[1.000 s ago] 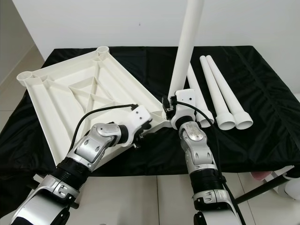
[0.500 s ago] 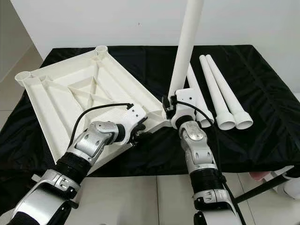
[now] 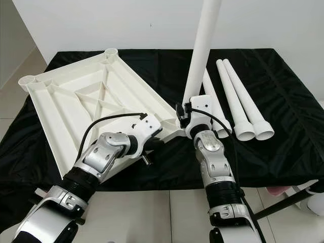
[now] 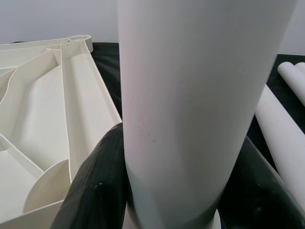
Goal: Building children table
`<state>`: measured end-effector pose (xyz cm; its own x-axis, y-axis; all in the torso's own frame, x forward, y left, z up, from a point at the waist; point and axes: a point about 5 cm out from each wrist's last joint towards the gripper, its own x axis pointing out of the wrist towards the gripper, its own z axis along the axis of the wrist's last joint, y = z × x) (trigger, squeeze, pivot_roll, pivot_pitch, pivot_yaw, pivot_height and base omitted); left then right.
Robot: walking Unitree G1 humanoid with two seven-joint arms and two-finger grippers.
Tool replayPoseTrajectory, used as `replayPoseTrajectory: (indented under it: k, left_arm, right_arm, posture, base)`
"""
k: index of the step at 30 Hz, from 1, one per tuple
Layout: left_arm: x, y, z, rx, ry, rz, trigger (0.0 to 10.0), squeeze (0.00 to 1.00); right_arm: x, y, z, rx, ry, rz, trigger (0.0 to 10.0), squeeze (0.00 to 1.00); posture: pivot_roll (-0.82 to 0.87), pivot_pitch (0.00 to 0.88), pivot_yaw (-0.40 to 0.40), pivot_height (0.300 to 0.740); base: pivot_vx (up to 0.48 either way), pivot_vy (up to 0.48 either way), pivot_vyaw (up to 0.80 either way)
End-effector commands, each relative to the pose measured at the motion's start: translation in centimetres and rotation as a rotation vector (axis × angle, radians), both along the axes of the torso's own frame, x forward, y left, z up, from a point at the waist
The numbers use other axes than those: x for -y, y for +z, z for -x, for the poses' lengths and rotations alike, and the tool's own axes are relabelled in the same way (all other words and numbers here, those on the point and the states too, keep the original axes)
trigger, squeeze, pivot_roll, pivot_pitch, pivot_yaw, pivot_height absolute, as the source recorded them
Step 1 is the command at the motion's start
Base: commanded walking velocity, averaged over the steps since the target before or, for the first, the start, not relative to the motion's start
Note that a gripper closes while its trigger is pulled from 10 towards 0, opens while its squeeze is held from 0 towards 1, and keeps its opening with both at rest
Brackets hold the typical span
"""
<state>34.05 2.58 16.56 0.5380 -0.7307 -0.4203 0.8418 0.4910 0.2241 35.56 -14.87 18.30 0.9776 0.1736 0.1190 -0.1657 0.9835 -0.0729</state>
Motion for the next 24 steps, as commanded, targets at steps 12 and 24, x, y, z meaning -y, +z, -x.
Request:
replayPoseTrajectory:
  k: [12, 24]
  left_arm:
    - [-1.0, -0.2, -0.6, 0.068, 0.149, -0.050, 10.0, 0.00]
    - [-1.0, 0.1, -0.7, 0.082, 0.158, -0.034, 10.0, 0.00]
  right_arm:
    - [0.9, -5.1, 1.3, -0.193, -0.083, -0.010, 10.0, 0.00]
    - [0.6, -5.0, 1.4, -0.169, -0.178, -0.042, 10.0, 0.00]
  posture:
    - [-0.13, 0.131, 0.063, 0.740]
    - [-0.12, 0.133, 0.063, 0.740]
  base:
    - [0.000, 0.000, 0.00]
    - [0.000, 0.000, 0.00]
